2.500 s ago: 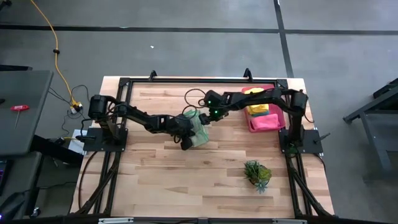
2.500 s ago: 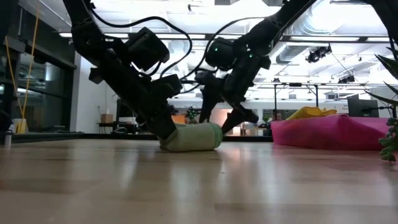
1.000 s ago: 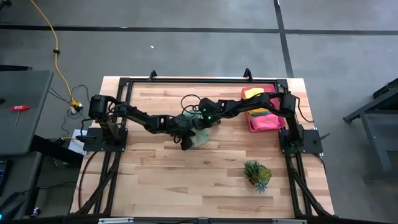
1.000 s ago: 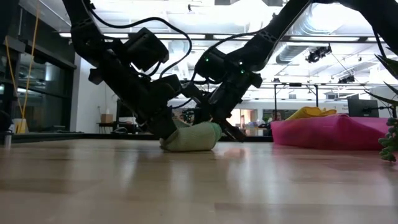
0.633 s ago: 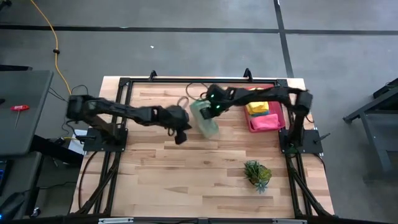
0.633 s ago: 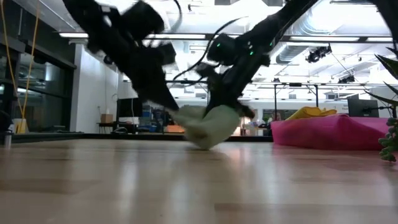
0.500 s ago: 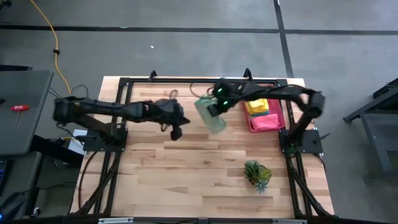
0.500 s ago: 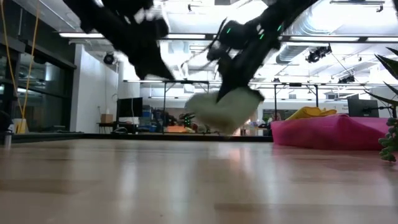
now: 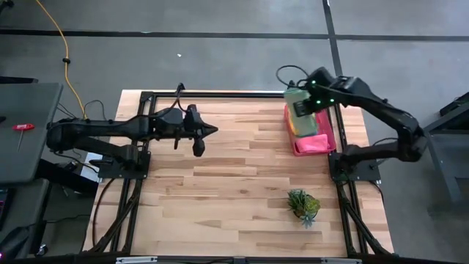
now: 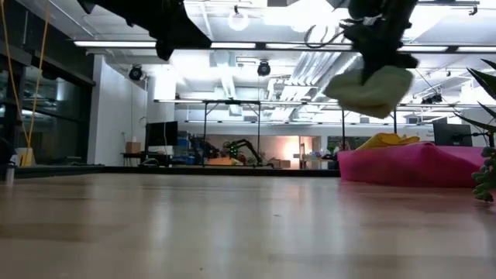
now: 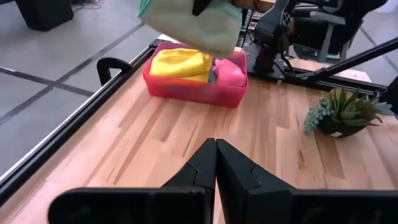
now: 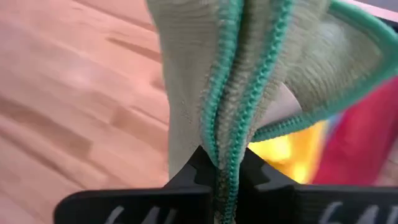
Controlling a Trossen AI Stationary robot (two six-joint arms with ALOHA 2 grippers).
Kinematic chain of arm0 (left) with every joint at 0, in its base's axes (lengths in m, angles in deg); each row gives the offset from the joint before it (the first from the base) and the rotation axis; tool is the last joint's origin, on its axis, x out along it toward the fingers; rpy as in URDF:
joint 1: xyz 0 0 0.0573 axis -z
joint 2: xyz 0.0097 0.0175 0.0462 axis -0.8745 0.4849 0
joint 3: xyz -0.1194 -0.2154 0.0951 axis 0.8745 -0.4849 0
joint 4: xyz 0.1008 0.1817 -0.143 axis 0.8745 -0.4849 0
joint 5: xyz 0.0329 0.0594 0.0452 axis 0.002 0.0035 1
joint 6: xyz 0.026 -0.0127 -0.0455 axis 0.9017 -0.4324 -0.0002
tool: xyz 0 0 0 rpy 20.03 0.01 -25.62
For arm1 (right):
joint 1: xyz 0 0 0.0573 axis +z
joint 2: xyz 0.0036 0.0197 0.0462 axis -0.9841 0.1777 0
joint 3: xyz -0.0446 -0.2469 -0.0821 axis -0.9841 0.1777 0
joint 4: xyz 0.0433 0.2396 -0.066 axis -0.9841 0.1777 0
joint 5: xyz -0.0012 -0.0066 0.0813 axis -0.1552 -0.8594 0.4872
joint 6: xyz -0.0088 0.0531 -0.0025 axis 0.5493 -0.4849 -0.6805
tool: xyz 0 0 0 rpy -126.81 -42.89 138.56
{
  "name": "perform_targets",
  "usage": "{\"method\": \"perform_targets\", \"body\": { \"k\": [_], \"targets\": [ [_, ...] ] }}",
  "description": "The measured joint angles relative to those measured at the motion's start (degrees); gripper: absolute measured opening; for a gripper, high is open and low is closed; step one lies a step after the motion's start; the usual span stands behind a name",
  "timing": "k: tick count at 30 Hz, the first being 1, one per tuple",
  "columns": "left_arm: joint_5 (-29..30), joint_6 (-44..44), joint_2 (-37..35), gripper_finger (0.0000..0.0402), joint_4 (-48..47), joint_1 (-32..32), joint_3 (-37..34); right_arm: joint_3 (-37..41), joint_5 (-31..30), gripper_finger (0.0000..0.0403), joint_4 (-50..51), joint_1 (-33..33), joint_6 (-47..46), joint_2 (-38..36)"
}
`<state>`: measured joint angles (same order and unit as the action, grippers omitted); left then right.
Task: Fold microfiber towels
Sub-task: Put the folded light green microfiber cloth into the red bin
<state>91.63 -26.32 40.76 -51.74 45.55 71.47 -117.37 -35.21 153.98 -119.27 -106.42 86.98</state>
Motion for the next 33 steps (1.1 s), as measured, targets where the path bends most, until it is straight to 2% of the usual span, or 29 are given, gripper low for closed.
{"method": "perform_targets", "body": {
  "k": [5,10,13,16,19,26,33],
  "targets": [
    [0.02,-1.34,0.72,0.0000,0.37,0.00,0.00,0.00,-4.09,0.0001,7.61,-8.80,5.98,-1.09],
    [0.02,-1.93,0.96,0.0000,0.26,0.00,0.00,0.00,-8.76,0.0000,10.08,-16.20,10.12,-0.23],
    [0.04,-2.74,0.94,0.0000,0.31,0.00,0.00,0.12,-9.56,0.0000,10.00,-15.76,10.26,-0.09],
    [0.04,-2.76,0.96,0.0000,0.15,0.02,0.00,1.44,-12.95,0.0000,10.38,-13.50,9.19,1.02],
    [0.00,-2.76,0.96,0.0000,0.02,0.11,0.00,3.03,-16.85,0.0000,10.36,-11.69,2.93,2.69],
    [-0.02,-2.62,0.96,0.0000,0.02,0.11,0.00,10.72,-26.60,0.0000,10.79,-11.03,-5.04,5.06],
    [0.08,-0.33,0.96,0.0000,0.03,0.11,0.00,15.27,-26.91,0.0000,4.27,-10.33,-7.18,5.48]
  ]
}}
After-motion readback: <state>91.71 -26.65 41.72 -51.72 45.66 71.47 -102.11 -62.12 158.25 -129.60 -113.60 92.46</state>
